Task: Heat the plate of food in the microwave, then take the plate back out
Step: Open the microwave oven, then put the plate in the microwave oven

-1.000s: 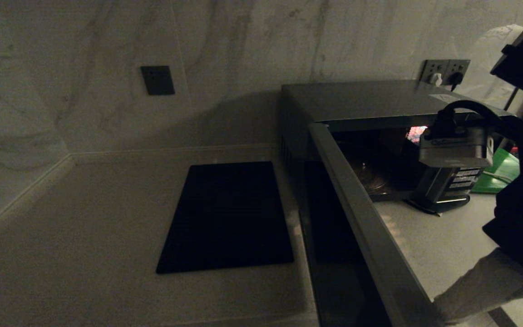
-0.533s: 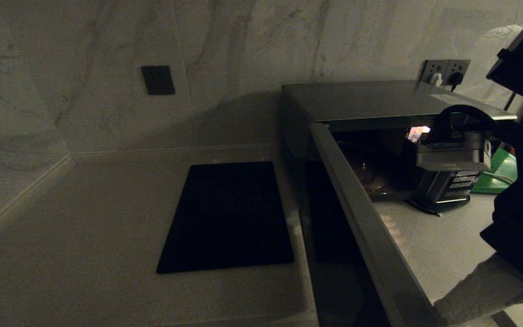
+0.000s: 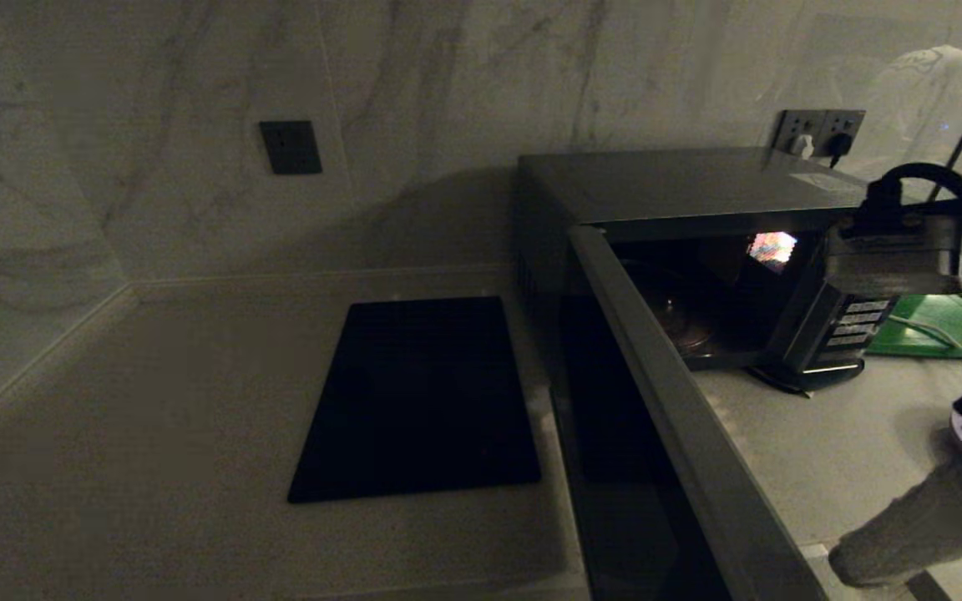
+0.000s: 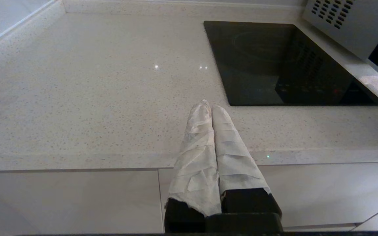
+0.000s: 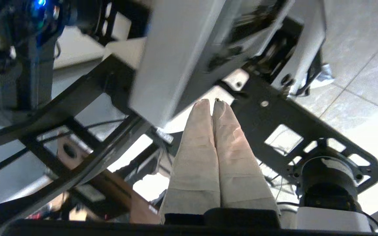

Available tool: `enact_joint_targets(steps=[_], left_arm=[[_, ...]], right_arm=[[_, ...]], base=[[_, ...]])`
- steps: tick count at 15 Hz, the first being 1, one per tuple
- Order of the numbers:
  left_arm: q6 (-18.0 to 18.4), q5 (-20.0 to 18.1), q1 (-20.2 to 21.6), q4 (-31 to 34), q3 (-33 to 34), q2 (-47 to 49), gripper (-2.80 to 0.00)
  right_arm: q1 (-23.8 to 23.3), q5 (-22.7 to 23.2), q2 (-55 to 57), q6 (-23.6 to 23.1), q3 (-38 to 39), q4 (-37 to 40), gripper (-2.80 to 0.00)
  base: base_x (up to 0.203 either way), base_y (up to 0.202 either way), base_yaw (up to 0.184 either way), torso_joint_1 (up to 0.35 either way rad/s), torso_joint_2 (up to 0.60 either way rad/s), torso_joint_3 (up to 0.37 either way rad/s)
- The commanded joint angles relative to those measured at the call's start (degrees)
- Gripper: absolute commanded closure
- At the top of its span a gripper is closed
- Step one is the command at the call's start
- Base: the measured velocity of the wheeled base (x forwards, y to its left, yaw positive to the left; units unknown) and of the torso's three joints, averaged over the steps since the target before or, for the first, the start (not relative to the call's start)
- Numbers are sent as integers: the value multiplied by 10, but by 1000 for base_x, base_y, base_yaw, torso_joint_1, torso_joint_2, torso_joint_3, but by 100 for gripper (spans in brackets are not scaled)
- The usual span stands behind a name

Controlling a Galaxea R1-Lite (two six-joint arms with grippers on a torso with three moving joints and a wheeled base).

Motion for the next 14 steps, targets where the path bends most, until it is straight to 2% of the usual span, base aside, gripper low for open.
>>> enact_joint_targets(steps=[1,4,6,8,10,12,14], left_arm=[[-1,0,0,0,0,0,0],[-1,0,0,0,0,0,0],[-1,0,0,0,0,0,0],[-1,0,0,0,0,0,0],[-1,0,0,0,0,0,0],[-1,0,0,0,0,0,0],[-1,0,0,0,0,0,0]], right_arm=[[-27,-22,-16,2,8,5,0],[-128,-39,-33,39,9,-3,0],[-226,-92,-46,80,20,-23,0],[-346,-160,-59,99,56,-58,0],[-473,-205,-71,106,104,-100,0],[-606,-231,-80,110,155,-143,0],[-719,-245,-80,109,200,-188,0]], base=[[0,0,0,0,0,0],[0,0,0,0,0,0],[0,0,0,0,0,0],[0,0,0,0,0,0],[0,0,0,0,0,0],[0,0,0,0,0,0],[0,0,0,0,0,0]])
